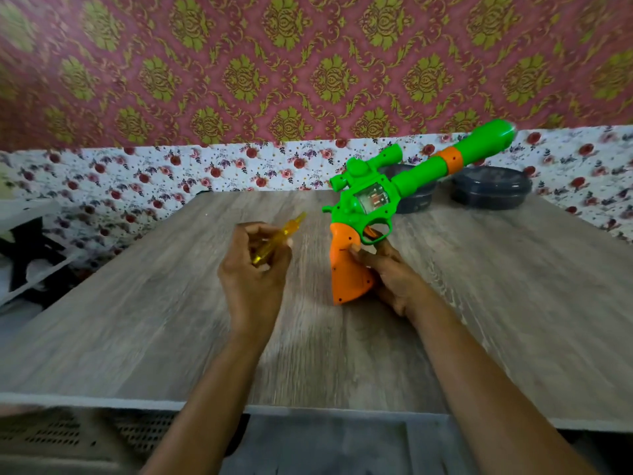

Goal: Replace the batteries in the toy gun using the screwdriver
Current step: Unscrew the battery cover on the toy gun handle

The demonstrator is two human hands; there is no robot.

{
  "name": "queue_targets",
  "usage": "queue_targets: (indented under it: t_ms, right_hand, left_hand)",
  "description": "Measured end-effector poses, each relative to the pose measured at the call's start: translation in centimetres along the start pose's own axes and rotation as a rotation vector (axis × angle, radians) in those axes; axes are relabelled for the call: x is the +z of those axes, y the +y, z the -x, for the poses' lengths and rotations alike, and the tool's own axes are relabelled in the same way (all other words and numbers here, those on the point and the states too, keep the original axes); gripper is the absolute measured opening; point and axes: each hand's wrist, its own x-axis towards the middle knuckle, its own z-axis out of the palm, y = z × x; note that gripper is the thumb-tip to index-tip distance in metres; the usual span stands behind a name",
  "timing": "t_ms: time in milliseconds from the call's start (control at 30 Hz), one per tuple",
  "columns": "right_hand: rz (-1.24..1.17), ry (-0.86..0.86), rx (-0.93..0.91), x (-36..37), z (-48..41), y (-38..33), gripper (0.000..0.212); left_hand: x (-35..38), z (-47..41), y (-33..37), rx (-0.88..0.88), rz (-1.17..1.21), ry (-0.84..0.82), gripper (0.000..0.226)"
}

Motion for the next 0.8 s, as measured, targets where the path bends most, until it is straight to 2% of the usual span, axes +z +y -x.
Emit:
queue_targets:
  t_ms: [167,333,500,567,700,800]
  right_hand:
    - [-0.010,-0.029,-0.017,-0.04,-0.01,0.12,0.041]
    - [0.006,-0.042,-0.018,-0.02,-0.03,0.03,0.045]
    - [0.037,-0.027,-0.014,0.01,0.12,-0.03,0.047]
    - [0.057,-0.029,-0.024,-0.08,0.32,-0.08,0.046]
    - [0.082,-0.037,-0.056,-0.04,0.38,0.27,0.042]
    - [0.124,-0.038,-0.070,-0.04,0.38,0.10,0.040]
  left_hand:
    - [-0.27,-0.17,0.49,0.142,0.023,0.064,0.044]
    - [-0.27,-0.13,0.05,0.229,0.030,-0.042,0.027]
    - [0.06,0.20,0.44,0.280,0.028,-0.173,0.028]
    - [0.04,0.41,0.58,0.276,0.034,-0.193,0.026]
    - [-0.25,0.19,0.59,0.176,0.234,-0.074,0.025]
    - [-0.43,-0.03,0.64,0.164,0.282,-0.092,0.021]
